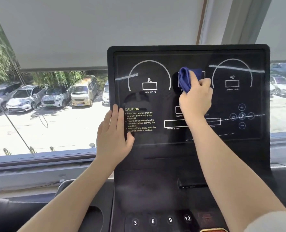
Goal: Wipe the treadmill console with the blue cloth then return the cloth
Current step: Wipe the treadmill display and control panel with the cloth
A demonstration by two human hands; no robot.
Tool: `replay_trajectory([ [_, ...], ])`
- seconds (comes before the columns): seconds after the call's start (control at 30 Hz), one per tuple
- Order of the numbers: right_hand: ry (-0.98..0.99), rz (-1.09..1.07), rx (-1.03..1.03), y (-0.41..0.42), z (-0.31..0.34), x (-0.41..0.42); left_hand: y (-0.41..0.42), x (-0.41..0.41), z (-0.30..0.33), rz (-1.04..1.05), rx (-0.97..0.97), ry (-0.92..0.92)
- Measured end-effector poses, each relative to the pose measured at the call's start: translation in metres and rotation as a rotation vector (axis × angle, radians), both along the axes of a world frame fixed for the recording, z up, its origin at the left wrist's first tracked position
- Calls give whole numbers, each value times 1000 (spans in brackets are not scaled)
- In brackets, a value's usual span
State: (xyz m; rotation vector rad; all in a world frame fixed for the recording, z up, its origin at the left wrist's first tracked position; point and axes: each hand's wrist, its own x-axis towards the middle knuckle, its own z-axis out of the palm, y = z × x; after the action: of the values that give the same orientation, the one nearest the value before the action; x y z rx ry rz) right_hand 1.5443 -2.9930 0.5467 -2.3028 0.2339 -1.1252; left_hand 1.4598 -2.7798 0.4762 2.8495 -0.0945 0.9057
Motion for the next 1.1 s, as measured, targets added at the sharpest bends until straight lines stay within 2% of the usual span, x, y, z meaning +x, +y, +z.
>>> replay_trajectory([
  [0.07,-9,3,-38,22,-6,-9,1,-1,-1,-32,-47,-18],
  [0.2,-130,244,-361,84,-60,-44,7,1,-2,-135,-204,-72],
  [0.37,-89,396,-633,104,-104,-76,20,-6,1,-278,-475,-54],
  [0.43,-116,356,-632,86,-97,-69,22,-13,-5,-337,-381,-99],
  [0.53,-135,143,-443,55,-77,-51,26,-21,-27,-315,-186,-103],
  [0.67,-96,67,-276,72,-79,-53,26,-28,-42,-256,-176,-9],
  [0.73,-90,154,-349,88,-91,-66,24,-27,-41,-238,-196,-5],
  [0.87,-100,442,-727,80,-117,-85,25,-24,-40,-250,-152,18],
  [0.93,-136,536,-853,58,-116,-78,27,-25,-40,-252,-122,36],
  [1.0,-144,495,-828,38,-110,-71,28,-26,-40,-257,-114,47],
  [1.1,-96,295,-636,45,-112,-78,32,-26,-41,-270,-87,73],
])
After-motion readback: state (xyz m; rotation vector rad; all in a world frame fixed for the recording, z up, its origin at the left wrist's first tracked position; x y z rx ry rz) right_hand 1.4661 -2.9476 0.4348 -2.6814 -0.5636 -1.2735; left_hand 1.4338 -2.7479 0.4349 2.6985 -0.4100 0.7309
